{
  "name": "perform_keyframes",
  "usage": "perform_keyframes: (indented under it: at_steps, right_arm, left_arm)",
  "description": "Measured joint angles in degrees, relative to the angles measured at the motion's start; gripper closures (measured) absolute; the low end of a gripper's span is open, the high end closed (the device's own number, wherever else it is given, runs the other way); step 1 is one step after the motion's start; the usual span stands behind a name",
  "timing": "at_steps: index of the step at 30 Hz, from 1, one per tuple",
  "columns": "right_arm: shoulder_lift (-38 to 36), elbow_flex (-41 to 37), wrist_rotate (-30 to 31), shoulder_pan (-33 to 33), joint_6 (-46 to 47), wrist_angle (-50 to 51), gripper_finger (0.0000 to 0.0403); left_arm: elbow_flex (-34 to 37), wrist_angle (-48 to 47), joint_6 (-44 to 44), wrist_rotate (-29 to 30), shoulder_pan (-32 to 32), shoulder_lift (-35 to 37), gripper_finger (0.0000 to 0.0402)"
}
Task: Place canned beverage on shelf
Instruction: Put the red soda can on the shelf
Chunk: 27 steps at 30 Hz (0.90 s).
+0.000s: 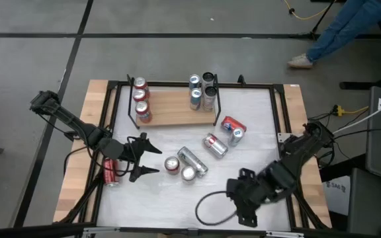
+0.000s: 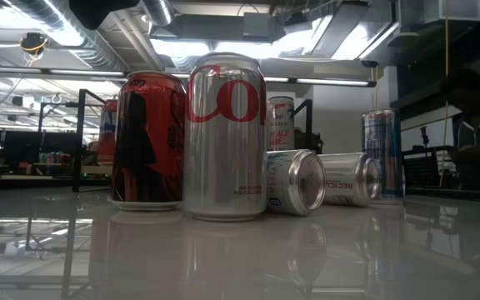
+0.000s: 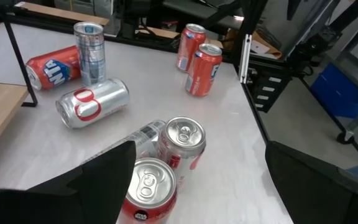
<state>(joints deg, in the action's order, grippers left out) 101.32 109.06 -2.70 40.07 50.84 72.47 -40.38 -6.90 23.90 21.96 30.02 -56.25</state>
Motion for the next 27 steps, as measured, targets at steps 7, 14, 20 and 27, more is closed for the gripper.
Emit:
perform_keyframes:
  at_steps: [7, 14, 20, 27]
  right_arm:
    - [0.0, 0.0, 12.6, 8.1, 6.4, 4.4, 0.0093]
    - [2.2, 0.0, 21.7, 14.1, 6.4, 12.2, 0.0093]
    - [5.9, 0.0, 22.7, 15.5, 5.9, 14.6, 0.0093]
    - [8.6, 0.0, 22.8, 15.5, 5.8, 16.9, 0.0093]
  left_arm:
    - [0.0, 0.0, 0.0, 0.5, 0.1, 0.0, 0.005]
    - [0.0, 0.0, 0.0, 1.2, 0.1, 0.0, 0.005]
    - [0.0, 0.0, 0.0, 1.2, 0.1, 0.0, 0.005]
    - [0.0, 0.0, 0.0, 1.2, 0.1, 0.0, 0.005]
